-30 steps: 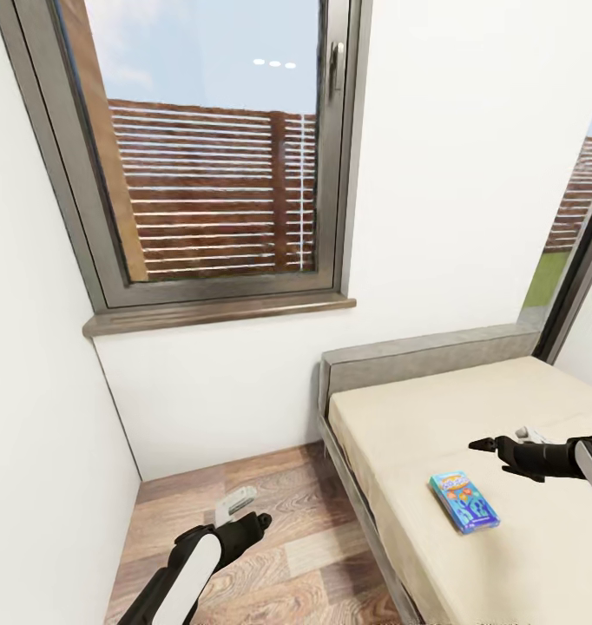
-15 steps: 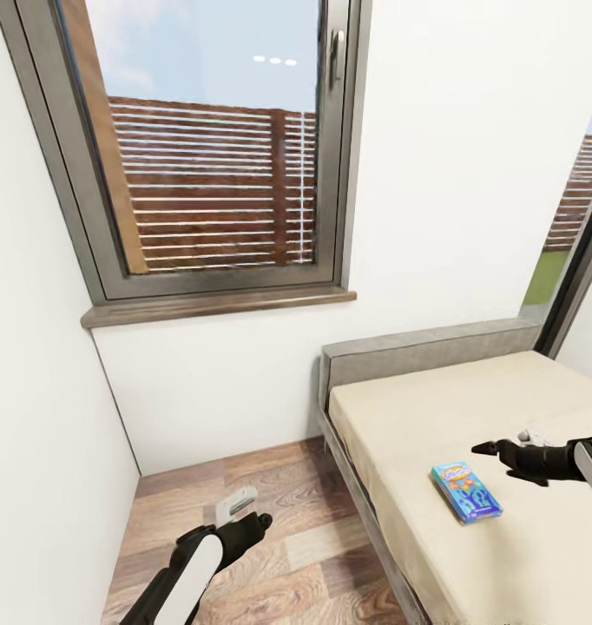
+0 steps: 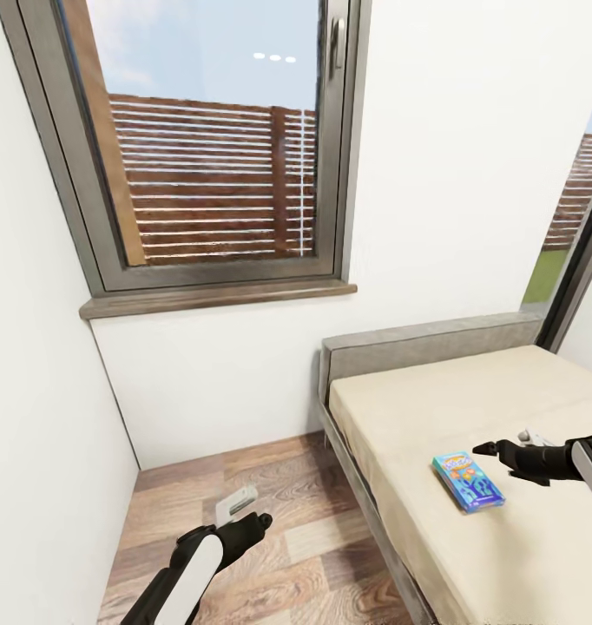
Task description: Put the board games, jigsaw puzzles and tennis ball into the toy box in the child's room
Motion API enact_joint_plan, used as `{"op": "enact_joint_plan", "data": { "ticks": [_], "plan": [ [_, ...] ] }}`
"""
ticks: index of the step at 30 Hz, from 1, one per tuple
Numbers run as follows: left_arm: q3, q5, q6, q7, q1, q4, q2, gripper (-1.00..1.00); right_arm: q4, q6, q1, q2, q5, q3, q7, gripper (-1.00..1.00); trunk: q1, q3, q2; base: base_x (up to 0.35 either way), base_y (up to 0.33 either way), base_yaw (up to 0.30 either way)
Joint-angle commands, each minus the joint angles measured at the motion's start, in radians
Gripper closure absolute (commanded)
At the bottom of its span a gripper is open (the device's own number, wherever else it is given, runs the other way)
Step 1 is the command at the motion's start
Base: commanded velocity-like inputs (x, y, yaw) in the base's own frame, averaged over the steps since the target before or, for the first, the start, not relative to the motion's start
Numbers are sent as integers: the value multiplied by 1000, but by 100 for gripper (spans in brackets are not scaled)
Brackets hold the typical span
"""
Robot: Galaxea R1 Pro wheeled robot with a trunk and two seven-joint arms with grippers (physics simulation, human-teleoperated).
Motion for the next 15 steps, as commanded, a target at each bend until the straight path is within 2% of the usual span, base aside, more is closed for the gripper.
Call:
{"op": "enact_joint_plan", "data": {
  "ticks": [1, 15],
  "plan": [
    [-1, 10, 0, 10, -1, -2, 1, -100, -1, 8, -1, 0, -4, -4, -4, -100, 4, -4, -8, 0, 0, 0],
    [-2, 10, -1, 10, -1, 0, 0, -100, -1, 10, -1, 1, -6, -5, -14, -100, 57, -48, -106, 0, 0, 0]
  ]
}}
